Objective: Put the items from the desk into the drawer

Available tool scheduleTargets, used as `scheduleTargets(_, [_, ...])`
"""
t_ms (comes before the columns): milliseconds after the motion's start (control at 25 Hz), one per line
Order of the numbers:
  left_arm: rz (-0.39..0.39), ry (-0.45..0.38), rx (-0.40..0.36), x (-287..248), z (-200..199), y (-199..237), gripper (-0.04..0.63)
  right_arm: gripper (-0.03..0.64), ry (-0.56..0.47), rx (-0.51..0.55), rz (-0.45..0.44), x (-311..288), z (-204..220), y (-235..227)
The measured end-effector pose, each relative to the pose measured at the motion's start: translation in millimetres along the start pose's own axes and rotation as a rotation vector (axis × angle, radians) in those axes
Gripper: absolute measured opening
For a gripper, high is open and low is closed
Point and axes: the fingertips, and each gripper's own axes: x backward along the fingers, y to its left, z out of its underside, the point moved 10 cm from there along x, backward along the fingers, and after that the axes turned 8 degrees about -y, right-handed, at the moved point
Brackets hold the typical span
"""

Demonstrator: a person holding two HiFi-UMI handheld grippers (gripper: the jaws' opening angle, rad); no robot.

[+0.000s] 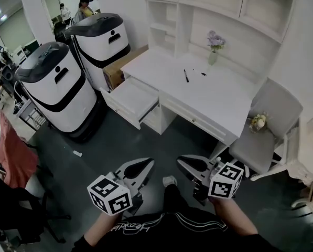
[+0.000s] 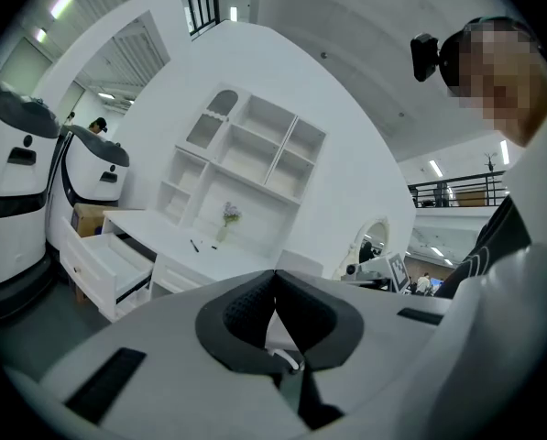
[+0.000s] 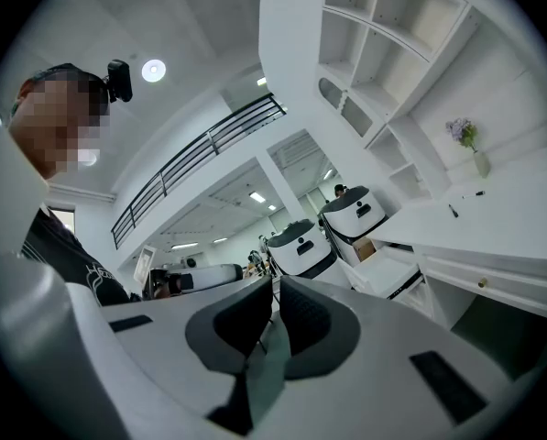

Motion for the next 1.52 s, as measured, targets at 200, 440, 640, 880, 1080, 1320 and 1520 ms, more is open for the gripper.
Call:
scheduleTargets(200, [-0.035, -0.005, 0.015, -57.3, -16.6, 53.5, 0.020, 0.055, -0.005, -0.018, -0.040, -39.8, -28.6, -68.5])
scheduleTargets(440, [-0.050, -0.004, 0.039, -150.2, -47.0, 112.8, 0.020, 0.055, -0.036, -0.040, -0.037, -74.2, -84.9, -168.3])
scheduleTargets(640, [-0.064, -0.028, 0.040, -217.7, -71.9, 143.3, 0.020, 0.055, -0.024, -0.021, -0.042, -92.9, -123.1, -226.3])
scheduleTargets(880, [-0.072, -0.018, -0.007, -265.9, -90.1, 165.4, 0.020, 0.055, -0.043, -0.003, 0.003, -100.2, -156.4, -280.1])
scheduleTargets(1080, [-0.090, -0.018, 0.033, -282.9, -96.6, 196.7, 0.021, 0.055, -0.017, -0.020, 0.030, -118.2, -161.6, -315.9])
scheduleTargets(1320, [-0.046, 0.017, 0.068, -328.2, -99.0, 247.7, 0.021, 0.055, -0.019, -0.045, 0.074, -150.3, -175.1, -364.0])
scheduleTargets(1520, [-0.018, 0.068, 0.080, -383.3, -106.6, 296.4, 0.021, 0.057, 0.015, 0.004, 0.184, -169.9, -186.4, -417.6])
